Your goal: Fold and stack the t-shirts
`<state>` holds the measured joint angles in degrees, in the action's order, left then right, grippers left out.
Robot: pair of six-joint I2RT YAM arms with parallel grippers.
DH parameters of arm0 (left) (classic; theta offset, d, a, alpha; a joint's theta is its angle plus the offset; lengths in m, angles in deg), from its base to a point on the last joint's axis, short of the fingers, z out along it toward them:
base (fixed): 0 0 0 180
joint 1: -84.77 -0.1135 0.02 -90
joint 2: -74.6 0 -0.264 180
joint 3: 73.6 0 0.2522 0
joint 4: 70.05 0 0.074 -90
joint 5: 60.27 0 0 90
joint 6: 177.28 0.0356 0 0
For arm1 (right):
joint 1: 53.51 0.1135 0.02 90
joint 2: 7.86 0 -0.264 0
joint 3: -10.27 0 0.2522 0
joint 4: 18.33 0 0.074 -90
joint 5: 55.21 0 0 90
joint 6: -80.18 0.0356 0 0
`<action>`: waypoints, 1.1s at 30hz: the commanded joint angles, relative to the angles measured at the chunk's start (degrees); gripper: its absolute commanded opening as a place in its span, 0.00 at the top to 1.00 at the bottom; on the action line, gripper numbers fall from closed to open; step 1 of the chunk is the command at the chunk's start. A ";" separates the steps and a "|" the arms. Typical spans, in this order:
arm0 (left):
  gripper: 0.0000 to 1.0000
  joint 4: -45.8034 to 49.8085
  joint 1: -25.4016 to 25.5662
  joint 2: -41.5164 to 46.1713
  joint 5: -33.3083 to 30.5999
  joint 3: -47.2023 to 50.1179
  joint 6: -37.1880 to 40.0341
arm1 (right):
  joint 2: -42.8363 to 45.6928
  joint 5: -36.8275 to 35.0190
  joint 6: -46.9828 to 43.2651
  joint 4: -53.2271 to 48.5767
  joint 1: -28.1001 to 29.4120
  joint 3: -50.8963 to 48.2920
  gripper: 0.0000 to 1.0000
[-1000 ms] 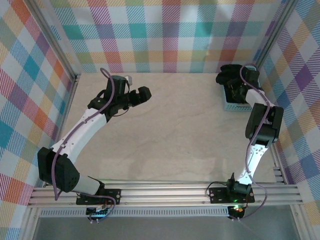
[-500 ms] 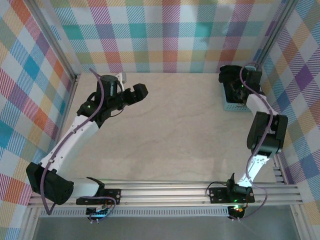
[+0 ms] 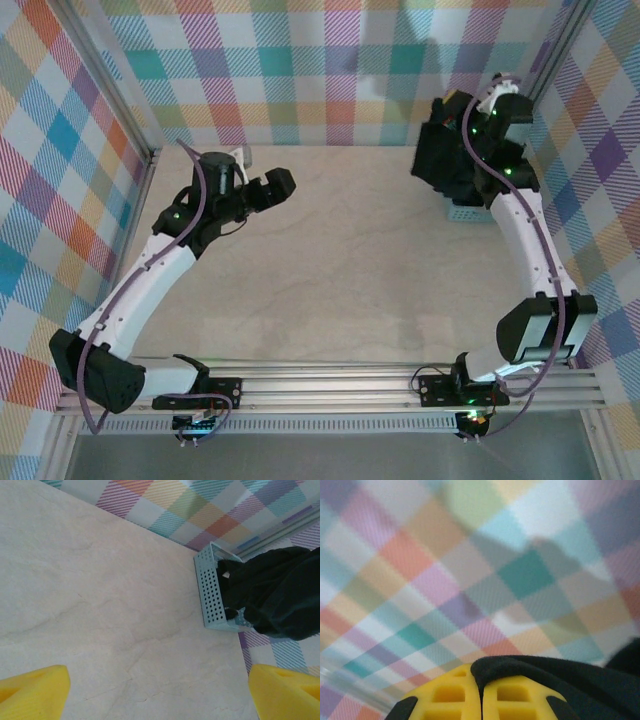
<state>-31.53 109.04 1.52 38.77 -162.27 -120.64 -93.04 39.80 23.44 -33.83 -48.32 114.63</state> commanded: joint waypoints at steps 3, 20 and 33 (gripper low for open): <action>0.07 4.64 0.49 3.89 -5.96 -1.86 -1.58 | 2.61 7.48 -6.03 -2.98 5.58 11.33 1.00; 0.06 13.33 0.50 11.23 -15.37 3.01 -6.53 | -11.82 11.69 -3.59 -8.33 38.42 -1.38 1.00; 0.15 19.91 1.48 9.70 -9.33 10.84 -12.20 | -10.96 -1.59 -1.30 -14.59 39.18 -7.22 0.32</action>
<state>-14.92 109.20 12.01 25.63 -154.36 -130.19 -111.53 44.61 21.91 -46.46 -6.16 110.96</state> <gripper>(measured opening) 0.854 0.667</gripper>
